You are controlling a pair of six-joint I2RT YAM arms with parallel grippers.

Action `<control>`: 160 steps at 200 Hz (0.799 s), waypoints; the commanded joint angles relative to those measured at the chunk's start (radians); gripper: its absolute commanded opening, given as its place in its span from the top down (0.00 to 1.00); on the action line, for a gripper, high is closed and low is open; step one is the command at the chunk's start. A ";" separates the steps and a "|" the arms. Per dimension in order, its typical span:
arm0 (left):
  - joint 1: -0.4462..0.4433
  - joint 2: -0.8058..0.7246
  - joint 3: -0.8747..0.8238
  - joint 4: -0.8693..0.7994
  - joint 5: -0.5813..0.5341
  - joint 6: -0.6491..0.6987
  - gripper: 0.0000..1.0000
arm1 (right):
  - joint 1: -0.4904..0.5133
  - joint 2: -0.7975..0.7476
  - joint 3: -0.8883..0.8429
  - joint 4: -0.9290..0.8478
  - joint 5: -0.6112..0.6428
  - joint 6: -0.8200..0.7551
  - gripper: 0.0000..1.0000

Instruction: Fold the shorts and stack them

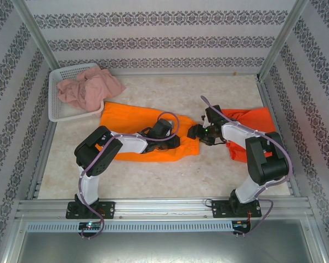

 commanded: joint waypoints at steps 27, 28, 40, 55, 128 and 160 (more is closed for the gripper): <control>0.012 0.003 -0.022 -0.008 -0.023 -0.018 0.82 | 0.014 0.032 0.009 0.041 0.056 0.028 0.36; 0.012 0.003 -0.022 -0.008 -0.023 -0.019 0.82 | 0.015 0.033 0.009 0.041 0.055 0.028 0.36; 0.011 0.006 -0.021 -0.003 -0.021 -0.021 0.82 | 0.015 0.043 0.008 0.055 0.040 0.037 0.38; 0.011 0.011 -0.017 -0.003 -0.017 -0.023 0.82 | 0.017 0.056 0.005 0.085 0.021 0.053 0.41; 0.014 -0.034 -0.018 0.002 -0.025 -0.023 0.82 | 0.028 0.097 0.001 0.119 0.042 0.078 0.84; 0.042 -0.187 -0.029 -0.063 -0.057 0.024 0.67 | 0.025 0.046 0.043 -0.001 0.156 -0.004 1.00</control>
